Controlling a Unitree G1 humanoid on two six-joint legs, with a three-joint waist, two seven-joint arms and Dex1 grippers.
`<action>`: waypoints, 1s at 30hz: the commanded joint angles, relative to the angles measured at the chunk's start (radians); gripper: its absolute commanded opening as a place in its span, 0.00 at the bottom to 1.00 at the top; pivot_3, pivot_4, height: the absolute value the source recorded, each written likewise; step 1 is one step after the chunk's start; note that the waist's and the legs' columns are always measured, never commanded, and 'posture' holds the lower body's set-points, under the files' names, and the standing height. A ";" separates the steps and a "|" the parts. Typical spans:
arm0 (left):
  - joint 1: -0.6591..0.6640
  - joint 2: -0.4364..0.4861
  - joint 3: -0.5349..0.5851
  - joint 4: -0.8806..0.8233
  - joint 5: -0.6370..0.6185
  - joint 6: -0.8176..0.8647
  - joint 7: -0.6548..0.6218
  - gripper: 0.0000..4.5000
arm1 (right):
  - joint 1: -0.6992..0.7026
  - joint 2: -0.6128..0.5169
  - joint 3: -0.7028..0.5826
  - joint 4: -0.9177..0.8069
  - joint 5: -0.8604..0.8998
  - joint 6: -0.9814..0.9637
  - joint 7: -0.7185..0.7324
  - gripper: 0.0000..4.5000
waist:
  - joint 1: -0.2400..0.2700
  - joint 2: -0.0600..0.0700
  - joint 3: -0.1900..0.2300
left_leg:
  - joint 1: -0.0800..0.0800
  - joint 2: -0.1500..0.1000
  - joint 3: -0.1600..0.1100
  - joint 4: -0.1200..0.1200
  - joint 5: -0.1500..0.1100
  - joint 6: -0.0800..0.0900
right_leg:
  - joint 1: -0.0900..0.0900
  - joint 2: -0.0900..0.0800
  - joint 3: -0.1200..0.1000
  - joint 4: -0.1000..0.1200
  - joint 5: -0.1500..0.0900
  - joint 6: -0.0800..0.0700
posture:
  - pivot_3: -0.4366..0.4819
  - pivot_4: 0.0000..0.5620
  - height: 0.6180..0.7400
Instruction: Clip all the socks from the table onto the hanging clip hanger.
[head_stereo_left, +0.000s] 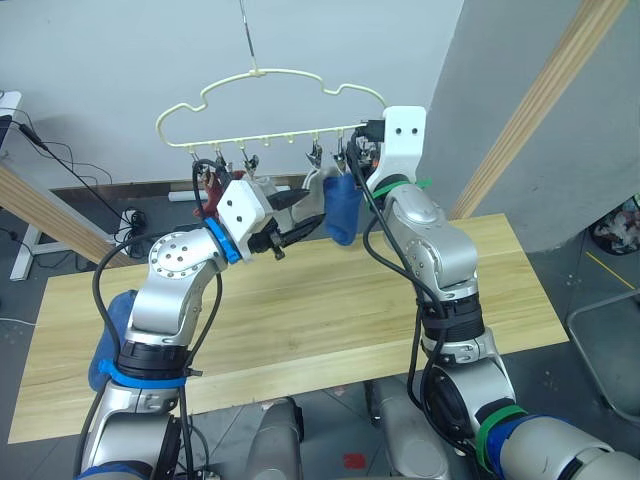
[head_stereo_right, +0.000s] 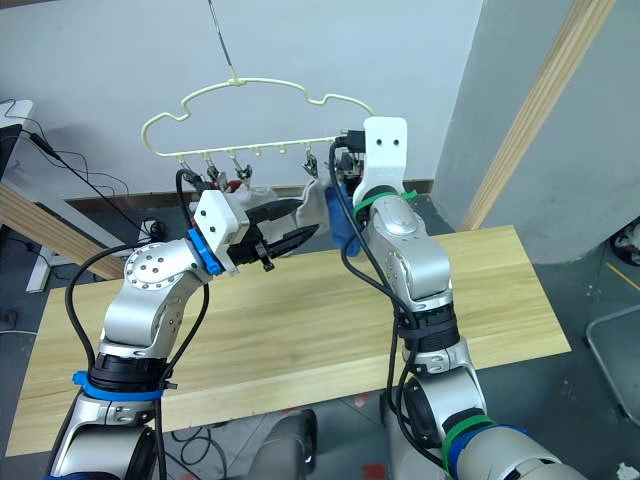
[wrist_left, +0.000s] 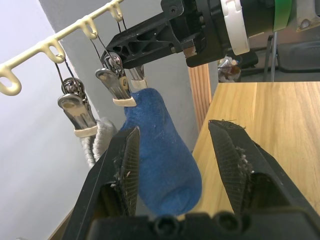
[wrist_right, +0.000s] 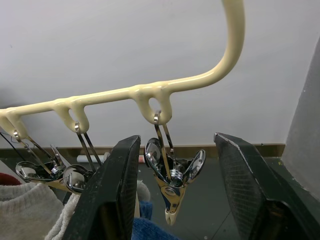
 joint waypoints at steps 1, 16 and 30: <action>0.005 -0.002 -0.007 -0.034 0.000 -0.018 0.002 0.54 | -0.015 0.062 0.018 -0.053 0.022 -0.002 0.005 0.54 | 0.000 0.000 0.000 | 0.000 0.000 0.000 0.000 0.000 0.000 | 0.000 0.000 0.000 0.000 0.000 0.000 | 0.29 0.53 1.00; 0.008 0.001 -0.004 -0.031 0.005 -0.021 0.003 0.54 | -0.028 0.036 0.043 -0.017 0.058 -0.012 0.103 0.54 | 0.000 0.000 0.000 | 0.000 0.000 0.000 0.000 0.000 0.000 | 0.000 0.000 0.000 0.000 0.000 0.000 | 0.30 0.53 1.00; 0.006 0.002 -0.002 -0.023 0.011 -0.028 -0.005 0.54 | -0.015 0.025 0.056 -0.001 0.014 -0.023 0.087 0.54 | 0.000 0.000 0.000 | 0.000 0.000 0.000 0.000 0.000 0.000 | 0.000 0.000 0.000 0.000 0.000 0.000 | 0.30 0.53 1.00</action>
